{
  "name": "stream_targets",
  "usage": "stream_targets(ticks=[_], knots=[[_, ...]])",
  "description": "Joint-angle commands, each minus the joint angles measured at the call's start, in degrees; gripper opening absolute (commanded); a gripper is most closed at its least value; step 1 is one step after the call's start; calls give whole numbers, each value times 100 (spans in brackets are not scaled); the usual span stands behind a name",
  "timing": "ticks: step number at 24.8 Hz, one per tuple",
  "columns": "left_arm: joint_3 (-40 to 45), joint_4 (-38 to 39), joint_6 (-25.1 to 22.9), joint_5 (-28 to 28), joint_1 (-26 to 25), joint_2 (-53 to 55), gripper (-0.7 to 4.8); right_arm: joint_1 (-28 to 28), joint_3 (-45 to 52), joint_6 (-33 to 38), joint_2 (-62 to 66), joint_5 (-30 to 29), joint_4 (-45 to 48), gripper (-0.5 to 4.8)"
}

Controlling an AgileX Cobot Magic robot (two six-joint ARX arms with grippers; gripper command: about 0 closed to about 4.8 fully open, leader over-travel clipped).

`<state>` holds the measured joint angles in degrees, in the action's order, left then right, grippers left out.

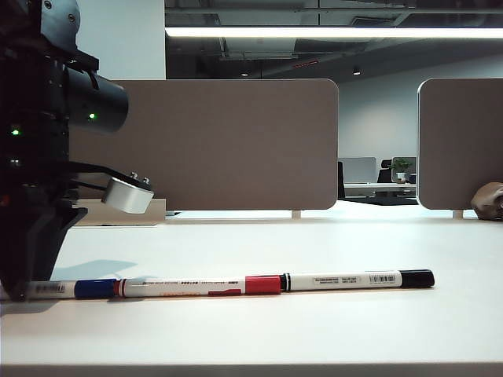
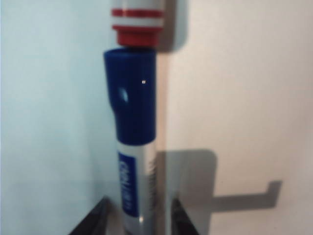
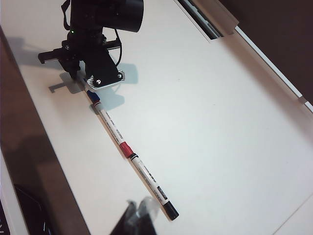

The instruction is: Pick up the markers one by one and line them up horizontally in a straight line on the table.

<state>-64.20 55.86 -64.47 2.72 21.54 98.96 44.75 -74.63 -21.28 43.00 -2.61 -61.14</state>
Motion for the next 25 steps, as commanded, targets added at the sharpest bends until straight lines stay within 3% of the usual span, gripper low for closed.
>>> stream_targets(ticks=[1,7,20,21,23,25], knots=[[17,-70,22,-37,-9,15,157,-2,-17,28,-13,-11,70,-7],[15,-66,48,-39,-9,0,194,-2,-17,28,-13,-11,68,-7],[15,85,367,-181,37,-909,187,-2,-17,7,-15,-11,142,-7],[15,133,623,-472,140,-1250,151,-2,-17,-90,-20,-9,144,-7],[15,258,1021,-828,299,-1834,8,-2,-17,-146,-55,9,212,-7],[15,280,1534,-907,400,-2260,-5,-2,-15,-125,-133,11,358,-7]])
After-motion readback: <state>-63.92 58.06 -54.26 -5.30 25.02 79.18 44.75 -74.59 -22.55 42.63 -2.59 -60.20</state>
